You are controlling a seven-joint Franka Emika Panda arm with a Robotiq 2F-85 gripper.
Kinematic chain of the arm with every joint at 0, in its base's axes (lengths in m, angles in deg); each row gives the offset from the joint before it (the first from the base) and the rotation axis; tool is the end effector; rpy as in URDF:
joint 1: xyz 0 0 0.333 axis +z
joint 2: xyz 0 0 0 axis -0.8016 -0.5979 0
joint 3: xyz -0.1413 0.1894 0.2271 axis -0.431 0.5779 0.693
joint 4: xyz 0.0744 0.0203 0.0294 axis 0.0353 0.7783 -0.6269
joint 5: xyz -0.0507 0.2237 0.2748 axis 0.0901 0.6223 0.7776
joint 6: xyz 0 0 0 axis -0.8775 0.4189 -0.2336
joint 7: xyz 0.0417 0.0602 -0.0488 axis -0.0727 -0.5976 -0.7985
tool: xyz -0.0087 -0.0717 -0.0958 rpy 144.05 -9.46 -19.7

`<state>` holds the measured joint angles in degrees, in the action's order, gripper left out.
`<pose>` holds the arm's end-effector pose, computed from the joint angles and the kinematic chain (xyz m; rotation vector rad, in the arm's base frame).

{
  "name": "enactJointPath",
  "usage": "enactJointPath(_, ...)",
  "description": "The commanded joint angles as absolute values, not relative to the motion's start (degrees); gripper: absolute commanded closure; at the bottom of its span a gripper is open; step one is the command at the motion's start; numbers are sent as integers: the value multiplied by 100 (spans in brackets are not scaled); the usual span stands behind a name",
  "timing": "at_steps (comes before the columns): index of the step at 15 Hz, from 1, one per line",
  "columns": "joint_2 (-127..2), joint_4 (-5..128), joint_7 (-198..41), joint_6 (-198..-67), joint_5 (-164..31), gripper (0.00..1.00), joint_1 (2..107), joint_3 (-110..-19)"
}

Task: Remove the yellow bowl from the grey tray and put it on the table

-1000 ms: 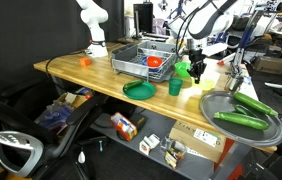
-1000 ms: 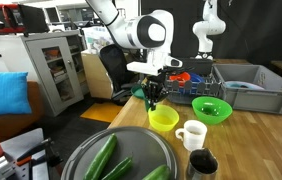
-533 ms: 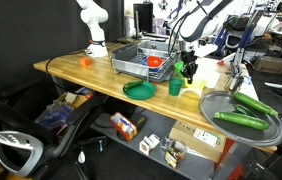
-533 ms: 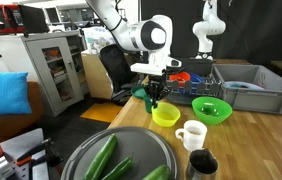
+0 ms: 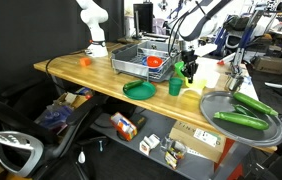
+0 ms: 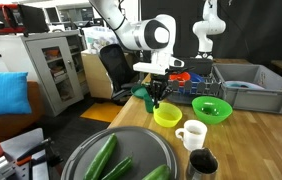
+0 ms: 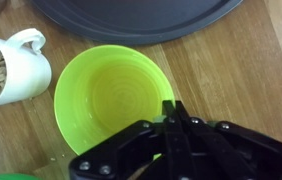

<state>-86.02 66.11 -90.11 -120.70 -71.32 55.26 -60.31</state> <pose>0.6291 0.0159 0.1973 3.0070 0.3698 -0.3755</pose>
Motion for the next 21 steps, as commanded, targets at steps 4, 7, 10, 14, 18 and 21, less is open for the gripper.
enactJointPath(4,-8588,6619,-9069,-12110,-7227,99,5524,-6017)
enactJointPath(7,-8598,6523,-9324,-12142,-7668,99,5641,-6073)
enactJointPath(10,-8667,6352,-9981,-12138,-8130,99,5644,-5986)
enactJointPath(14,-8680,6409,-10934,-12777,-8397,99,5495,-5843)
enactJointPath(18,-8827,6501,-11905,-13728,-8304,99,5161,-5681)
enactJointPath(21,-8997,6617,-12731,-14341,-8141,99,4839,-5429)
